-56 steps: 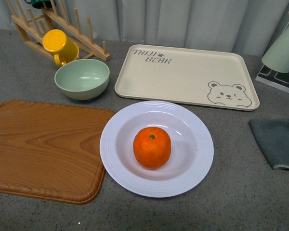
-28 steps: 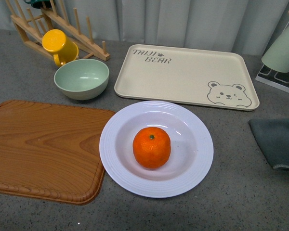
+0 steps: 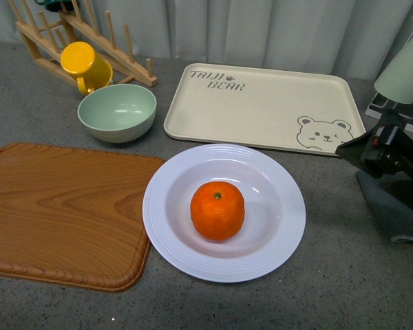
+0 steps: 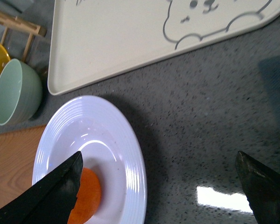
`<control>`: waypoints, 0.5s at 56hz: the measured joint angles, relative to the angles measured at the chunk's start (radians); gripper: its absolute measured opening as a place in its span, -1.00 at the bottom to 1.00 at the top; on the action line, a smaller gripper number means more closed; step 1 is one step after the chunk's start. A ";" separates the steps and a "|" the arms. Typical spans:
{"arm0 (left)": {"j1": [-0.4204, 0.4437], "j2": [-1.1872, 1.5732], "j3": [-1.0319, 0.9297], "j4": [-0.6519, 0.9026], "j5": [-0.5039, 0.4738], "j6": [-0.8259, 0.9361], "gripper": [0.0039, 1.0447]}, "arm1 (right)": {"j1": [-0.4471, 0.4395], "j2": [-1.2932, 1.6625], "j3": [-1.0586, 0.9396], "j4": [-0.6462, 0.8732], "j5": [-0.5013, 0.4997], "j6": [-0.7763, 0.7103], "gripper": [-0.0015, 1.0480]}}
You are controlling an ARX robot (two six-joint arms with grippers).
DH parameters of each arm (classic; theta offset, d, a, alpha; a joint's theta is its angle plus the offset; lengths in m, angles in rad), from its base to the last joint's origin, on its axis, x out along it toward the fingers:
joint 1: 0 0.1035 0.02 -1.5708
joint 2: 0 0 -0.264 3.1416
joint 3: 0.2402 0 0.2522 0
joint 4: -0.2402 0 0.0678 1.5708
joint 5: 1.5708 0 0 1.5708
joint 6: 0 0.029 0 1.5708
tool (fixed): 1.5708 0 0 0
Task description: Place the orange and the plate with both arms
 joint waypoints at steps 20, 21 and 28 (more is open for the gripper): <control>0.000 0.000 0.000 0.000 0.000 0.000 0.88 | 0.034 0.211 0.235 -0.196 -0.204 0.013 0.83; 0.000 0.000 0.000 0.000 0.000 0.000 0.88 | 0.036 0.215 0.241 -0.200 -0.211 0.016 0.83; 0.000 0.000 0.000 0.000 0.000 0.000 0.88 | 0.053 0.261 0.299 -0.229 -0.265 0.045 0.83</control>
